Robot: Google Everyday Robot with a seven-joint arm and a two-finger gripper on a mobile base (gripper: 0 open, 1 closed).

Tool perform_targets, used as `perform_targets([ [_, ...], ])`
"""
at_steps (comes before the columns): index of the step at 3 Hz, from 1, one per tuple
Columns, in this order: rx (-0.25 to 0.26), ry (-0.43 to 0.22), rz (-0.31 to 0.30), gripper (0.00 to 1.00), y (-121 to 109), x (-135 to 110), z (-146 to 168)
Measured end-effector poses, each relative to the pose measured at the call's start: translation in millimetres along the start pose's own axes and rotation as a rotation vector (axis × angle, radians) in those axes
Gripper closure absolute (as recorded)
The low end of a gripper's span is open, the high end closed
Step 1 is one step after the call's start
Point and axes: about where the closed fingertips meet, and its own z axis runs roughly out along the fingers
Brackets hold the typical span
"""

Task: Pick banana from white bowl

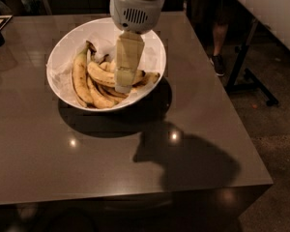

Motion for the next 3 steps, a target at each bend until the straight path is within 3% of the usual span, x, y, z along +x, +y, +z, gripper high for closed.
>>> perform_targets([
  [1,-0.050,-0.002,-0.018,0.00,-1.3,-17.3,23.8],
  [3,-0.105,0.006,-0.002,0.02,-4.9,-27.3,49.4],
])
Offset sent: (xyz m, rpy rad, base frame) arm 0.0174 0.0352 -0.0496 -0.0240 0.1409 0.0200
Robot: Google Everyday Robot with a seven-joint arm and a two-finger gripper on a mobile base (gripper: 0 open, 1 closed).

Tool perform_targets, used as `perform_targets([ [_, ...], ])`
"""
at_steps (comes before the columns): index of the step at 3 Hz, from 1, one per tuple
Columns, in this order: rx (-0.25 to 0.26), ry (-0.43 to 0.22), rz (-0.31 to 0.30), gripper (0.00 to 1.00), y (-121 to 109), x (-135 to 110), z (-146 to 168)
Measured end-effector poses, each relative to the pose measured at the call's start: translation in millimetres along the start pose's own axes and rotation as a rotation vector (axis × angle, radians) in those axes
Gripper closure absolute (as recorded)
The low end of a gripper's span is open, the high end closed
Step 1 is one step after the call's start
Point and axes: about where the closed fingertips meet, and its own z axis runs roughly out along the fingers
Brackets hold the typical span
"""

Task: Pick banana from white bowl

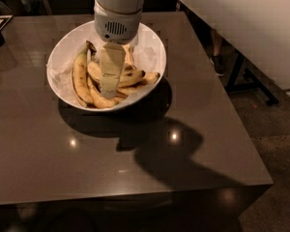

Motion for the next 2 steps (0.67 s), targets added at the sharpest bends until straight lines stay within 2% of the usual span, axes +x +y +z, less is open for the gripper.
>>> perform_targets([
  [1,-0.012,0.001,0.003,0.11,-5.9,-6.4,4.4],
  [2,-0.032,0.003,0.018,0.27,-12.9,-10.7,9.9],
])
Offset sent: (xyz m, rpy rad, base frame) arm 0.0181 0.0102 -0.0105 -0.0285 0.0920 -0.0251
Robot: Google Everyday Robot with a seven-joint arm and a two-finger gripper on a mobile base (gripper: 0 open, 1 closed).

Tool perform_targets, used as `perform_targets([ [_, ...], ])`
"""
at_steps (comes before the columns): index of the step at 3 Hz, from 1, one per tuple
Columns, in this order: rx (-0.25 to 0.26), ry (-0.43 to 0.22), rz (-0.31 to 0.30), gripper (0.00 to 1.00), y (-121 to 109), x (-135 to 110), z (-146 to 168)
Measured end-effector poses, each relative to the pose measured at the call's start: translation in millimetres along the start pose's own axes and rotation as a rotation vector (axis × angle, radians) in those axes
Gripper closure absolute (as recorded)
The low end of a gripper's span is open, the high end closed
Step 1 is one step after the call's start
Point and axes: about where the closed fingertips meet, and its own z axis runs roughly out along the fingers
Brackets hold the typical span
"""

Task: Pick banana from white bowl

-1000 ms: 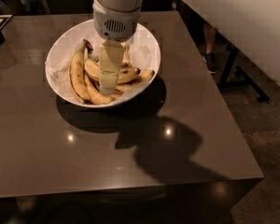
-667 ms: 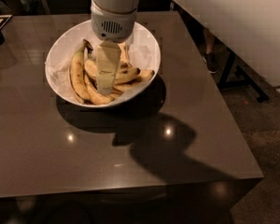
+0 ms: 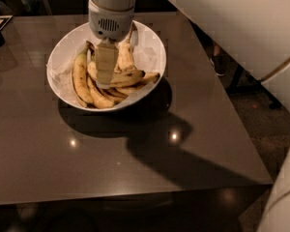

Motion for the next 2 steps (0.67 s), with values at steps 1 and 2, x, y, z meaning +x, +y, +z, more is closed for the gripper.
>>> perform_targets([
  [1,-0.024,-0.002,0.014,0.26,-5.7,-2.3,8.7],
  [2,-0.053,-0.001,0.018,0.26,-6.2,-6.7,18.8],
])
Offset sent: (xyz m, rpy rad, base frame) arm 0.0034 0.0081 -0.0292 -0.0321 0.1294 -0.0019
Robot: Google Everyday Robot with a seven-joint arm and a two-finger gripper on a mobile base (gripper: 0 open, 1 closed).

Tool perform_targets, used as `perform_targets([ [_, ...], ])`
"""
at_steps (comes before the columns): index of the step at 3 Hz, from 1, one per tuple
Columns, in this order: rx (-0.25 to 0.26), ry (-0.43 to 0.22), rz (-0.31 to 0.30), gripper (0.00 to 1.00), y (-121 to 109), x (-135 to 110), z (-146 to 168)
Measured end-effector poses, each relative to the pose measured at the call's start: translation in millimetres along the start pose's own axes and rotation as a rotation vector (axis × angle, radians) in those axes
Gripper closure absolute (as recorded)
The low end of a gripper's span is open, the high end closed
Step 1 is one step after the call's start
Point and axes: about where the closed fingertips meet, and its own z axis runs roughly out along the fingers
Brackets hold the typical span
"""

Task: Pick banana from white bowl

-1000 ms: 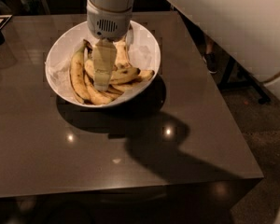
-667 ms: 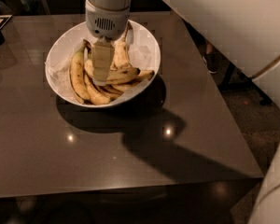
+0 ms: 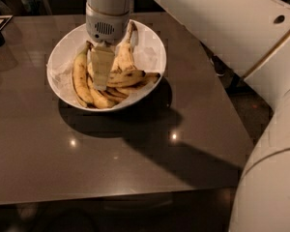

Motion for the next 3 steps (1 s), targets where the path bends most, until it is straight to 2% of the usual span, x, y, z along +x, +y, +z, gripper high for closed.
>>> perform_targets([
  [2,-0.067,0.019,0.024,0.29,-1.2,2.6,29.6],
  [3,-0.093,0.042,0.065,0.27,-4.7,20.6,46.0],
])
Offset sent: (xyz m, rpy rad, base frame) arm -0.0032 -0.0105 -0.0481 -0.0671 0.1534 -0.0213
